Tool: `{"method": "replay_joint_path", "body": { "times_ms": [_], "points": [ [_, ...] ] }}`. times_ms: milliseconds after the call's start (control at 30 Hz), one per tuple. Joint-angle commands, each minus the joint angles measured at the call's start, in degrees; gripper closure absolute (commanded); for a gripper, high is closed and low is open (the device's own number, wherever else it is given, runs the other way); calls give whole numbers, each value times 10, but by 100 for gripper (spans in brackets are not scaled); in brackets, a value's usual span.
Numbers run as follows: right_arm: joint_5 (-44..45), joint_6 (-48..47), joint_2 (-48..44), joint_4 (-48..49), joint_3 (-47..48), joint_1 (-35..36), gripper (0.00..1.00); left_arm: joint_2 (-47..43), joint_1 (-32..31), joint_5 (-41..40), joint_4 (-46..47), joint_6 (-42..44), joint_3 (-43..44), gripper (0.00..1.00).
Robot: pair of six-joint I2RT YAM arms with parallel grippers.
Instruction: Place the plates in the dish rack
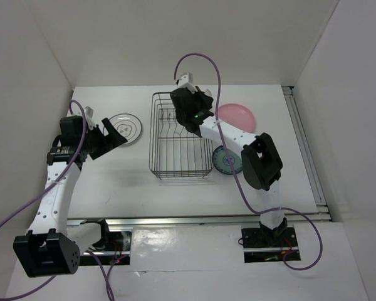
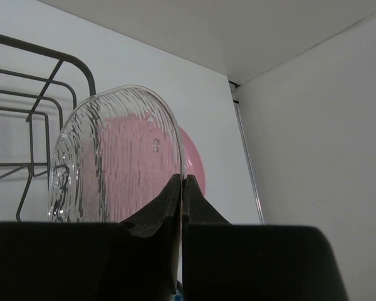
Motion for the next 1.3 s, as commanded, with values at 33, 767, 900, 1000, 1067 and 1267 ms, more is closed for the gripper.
{"method": "replay_joint_path", "body": {
  "times_ms": [33,767,900,1000,1067,1267],
  "points": [
    [12,10,-24,11,34,-3,100,-7,4,12,16,15,-3,1],
    [12,-13,9,40,11,30,100,-12,4,12,16,15,-3,1],
    [17,-18,14,51,11,30,100,-12,4,12,16,15,-3,1],
    [17,-25,14,59,6,30,100,-12,4,12,16,15,-3,1],
    [17,-25,9,59,6,30,100,-12,4,17,16,15,-3,1],
    [17,-26,9,59,0,30,100,-12,4,17,16,15,-3,1]
  ]
}}
